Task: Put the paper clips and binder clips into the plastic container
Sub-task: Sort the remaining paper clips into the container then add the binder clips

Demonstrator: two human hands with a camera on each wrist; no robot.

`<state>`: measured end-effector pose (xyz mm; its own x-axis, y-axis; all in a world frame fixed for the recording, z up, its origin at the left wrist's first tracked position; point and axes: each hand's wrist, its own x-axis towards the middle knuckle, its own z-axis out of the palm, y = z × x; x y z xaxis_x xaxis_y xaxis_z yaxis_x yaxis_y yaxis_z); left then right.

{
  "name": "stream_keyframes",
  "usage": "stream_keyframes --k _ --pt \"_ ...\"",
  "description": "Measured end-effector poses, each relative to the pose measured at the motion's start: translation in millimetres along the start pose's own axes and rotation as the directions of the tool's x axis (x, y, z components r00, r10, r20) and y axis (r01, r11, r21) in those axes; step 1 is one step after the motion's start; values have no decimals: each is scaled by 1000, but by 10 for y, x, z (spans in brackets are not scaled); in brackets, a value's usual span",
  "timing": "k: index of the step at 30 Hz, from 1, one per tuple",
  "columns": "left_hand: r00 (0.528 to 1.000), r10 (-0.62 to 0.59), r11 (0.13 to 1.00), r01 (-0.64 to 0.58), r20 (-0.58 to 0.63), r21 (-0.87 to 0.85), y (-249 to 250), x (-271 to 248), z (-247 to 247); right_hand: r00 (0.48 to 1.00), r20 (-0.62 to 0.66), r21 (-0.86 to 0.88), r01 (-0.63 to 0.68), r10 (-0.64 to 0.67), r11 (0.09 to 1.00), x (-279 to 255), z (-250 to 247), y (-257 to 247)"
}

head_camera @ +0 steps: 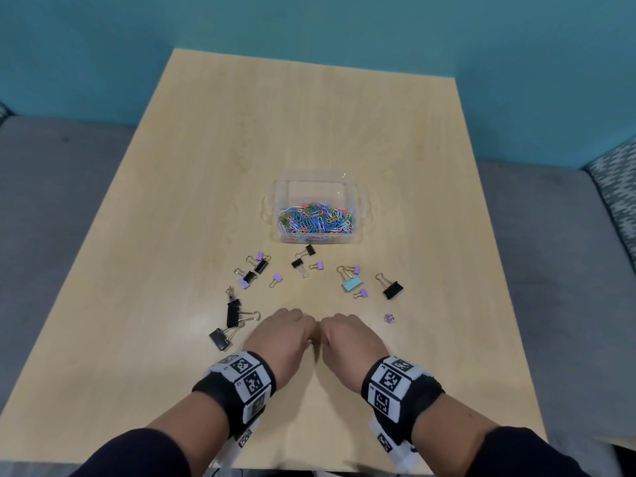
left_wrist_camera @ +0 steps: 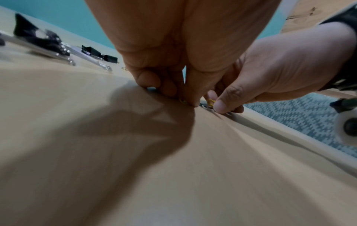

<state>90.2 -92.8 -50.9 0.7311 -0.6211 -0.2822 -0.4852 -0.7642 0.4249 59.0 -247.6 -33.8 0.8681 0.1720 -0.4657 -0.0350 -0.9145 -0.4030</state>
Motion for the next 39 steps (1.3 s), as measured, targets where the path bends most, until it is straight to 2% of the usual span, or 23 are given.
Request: stream_keyframes --k 7,9,13,16,19,22,24,26,28,31,33,36,39 --pt "999 -8 991 1 52 134 40 -44 33 996 -62 -89 65 -71 994 -133 7 51" --pt "997 -9 988 -4 81 154 78 -86 52 994 -35 -197 95 -103 976 -188 4 92" --pt "1000 19 985 -21 18 168 129 -125 164 980 57 -307 198 -190 931 -220 94 228" --pt "996 -9 991 -2 83 136 230 -97 62 985 90 -235 165 -148 958 -196 4 212" --pt "974 -181 979 191 138 -65 216 -23 -97 996 45 -49 80 -78 996 -61 -222 178" --pt "942 -333 898 329 40 -290 69 190 -372 999 -44 97 16 -12 995 171 -578 191" --pt "929 -355 893 305 -102 -331 -63 437 -619 990 -140 181 -10 36 983 406 -861 196" --pt "896 -387 880 288 -219 -378 -146 723 -880 968 -232 243 -36 93 969 663 -1129 179" --pt "866 -423 856 286 -266 -430 -176 971 -1105 945 -293 276 -61 144 959 886 -1356 141" --pt "851 -441 829 263 -286 -494 -221 1136 -1257 940 -316 282 -35 127 959 1060 -1520 129" --pt "829 -459 818 255 -318 -516 -324 1084 -1290 943 -318 255 -18 101 967 1038 -1544 209" --pt "783 -527 802 329 -331 -498 -587 780 -1276 943 -315 196 -44 106 980 803 -1479 485" --pt "768 -581 783 438 -269 -442 -821 282 -1132 969 -205 69 -126 138 990 453 -1266 820"
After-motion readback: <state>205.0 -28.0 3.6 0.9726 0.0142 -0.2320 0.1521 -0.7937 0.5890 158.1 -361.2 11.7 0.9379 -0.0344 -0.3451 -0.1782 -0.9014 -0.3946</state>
